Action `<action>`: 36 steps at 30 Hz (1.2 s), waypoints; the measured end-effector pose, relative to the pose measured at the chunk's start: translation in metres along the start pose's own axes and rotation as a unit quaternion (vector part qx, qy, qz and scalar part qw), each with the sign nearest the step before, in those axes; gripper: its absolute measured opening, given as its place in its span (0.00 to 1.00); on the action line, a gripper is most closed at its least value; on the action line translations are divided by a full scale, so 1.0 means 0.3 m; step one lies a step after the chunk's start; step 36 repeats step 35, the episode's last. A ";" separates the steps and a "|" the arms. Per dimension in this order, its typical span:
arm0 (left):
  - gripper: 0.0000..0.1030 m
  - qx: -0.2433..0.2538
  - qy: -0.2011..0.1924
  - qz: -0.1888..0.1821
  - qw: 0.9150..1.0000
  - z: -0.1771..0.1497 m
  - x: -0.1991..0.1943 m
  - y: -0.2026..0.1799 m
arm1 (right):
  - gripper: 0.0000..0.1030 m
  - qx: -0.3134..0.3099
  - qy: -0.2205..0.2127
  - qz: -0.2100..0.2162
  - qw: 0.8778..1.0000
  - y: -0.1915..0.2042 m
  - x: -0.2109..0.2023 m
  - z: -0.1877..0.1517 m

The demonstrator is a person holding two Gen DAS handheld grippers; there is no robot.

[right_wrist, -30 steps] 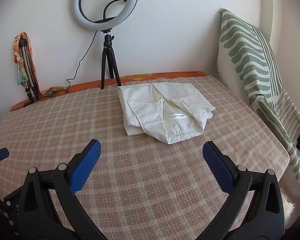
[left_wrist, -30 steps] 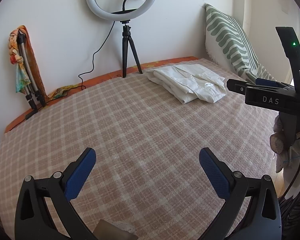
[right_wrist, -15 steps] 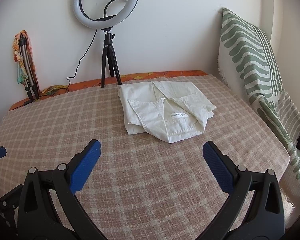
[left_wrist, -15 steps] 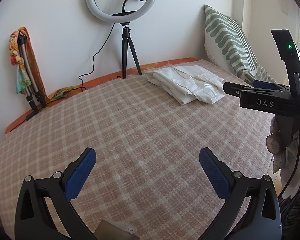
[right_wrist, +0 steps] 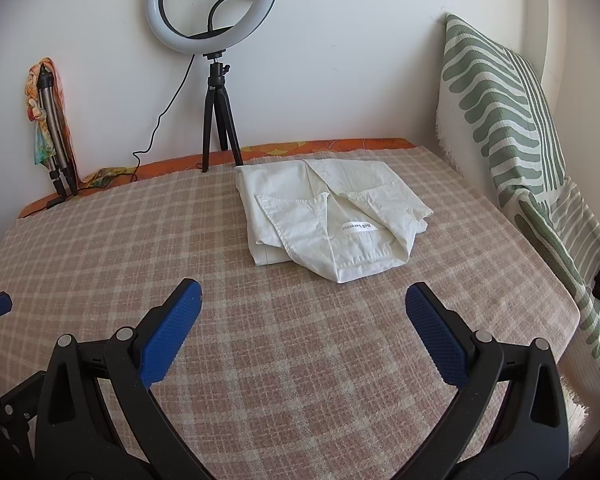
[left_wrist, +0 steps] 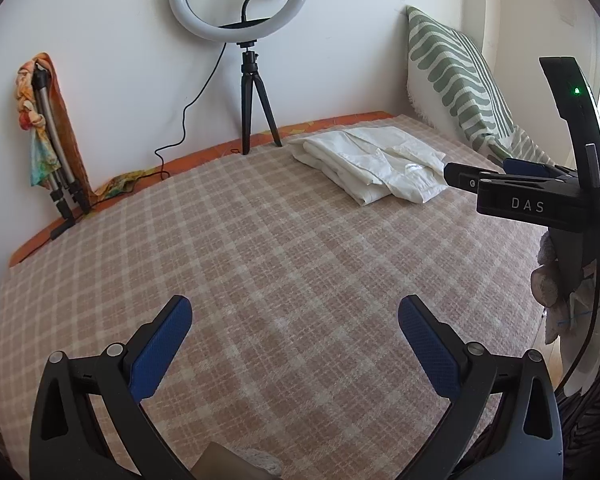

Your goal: Fold small clothes

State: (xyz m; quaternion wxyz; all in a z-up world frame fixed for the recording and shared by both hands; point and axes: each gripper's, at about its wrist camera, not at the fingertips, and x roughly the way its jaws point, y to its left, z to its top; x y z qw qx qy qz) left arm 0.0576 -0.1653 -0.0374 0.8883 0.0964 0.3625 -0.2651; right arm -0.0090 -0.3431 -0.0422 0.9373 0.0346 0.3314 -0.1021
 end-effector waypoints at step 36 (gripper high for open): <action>1.00 -0.017 0.002 0.011 1.000 -0.008 -0.007 0.013 | 1.00 -0.013 0.008 0.013 1.000 -0.010 0.031 -0.013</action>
